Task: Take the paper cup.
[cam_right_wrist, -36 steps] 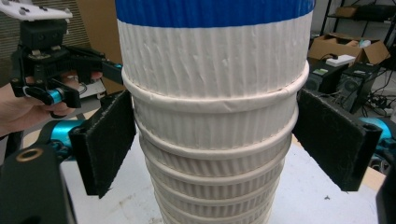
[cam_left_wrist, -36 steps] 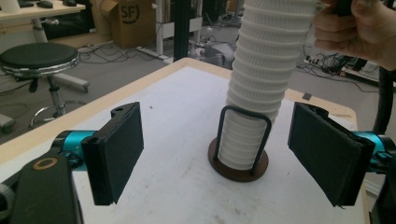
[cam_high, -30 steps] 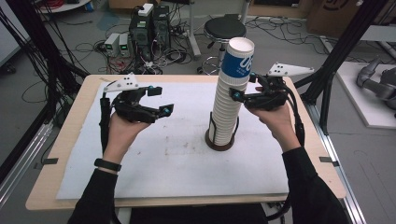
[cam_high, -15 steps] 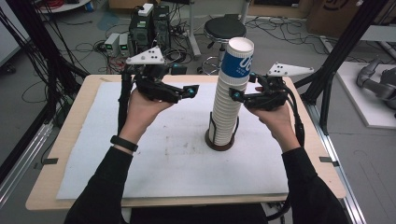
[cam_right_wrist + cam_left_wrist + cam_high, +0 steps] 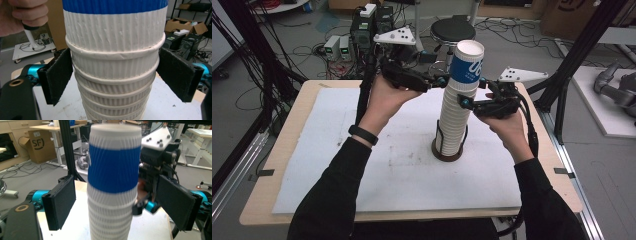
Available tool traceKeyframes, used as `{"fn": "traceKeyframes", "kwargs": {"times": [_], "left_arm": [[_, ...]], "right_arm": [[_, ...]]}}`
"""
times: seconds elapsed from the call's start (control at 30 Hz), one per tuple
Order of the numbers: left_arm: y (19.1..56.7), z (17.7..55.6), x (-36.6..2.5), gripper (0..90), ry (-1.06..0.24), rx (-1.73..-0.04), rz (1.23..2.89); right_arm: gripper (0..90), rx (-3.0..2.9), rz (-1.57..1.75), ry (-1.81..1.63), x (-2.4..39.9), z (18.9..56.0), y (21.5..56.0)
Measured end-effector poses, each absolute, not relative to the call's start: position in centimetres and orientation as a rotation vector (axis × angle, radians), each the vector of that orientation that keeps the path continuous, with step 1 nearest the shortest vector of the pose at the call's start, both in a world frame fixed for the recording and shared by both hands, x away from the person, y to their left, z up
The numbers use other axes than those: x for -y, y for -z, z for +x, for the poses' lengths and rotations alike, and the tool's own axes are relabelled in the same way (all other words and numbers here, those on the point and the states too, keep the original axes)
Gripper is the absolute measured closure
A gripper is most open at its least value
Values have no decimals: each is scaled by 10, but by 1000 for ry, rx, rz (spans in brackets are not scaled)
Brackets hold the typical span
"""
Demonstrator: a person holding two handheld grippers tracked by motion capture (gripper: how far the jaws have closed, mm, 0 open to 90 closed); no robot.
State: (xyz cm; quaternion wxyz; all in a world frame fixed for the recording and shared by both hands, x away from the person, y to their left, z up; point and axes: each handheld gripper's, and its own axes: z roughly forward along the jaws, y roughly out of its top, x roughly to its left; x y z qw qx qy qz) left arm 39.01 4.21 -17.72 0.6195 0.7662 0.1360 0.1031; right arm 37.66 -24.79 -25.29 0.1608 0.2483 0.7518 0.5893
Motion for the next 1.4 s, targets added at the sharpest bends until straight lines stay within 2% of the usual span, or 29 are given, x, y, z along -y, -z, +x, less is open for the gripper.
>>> {"fn": "traceKeyframes", "kwargs": {"times": [0.33,0.8,0.9,1.1,1.4], "left_arm": [[154,401,-17,169,-208,-291,1742],[151,413,5,167,-156,-290,1718],[150,415,6,177,-148,-286,1721],[150,417,7,285,-144,-295,1717],[147,418,6,292,-149,-283,1718]], "right_arm": [[145,-2147,701,-1677,248,377,253],[145,-2148,697,-1670,248,377,253],[145,-2149,695,-1668,248,377,253],[145,-2152,693,-1666,249,376,253],[146,-2151,692,-1660,249,376,253]]}}
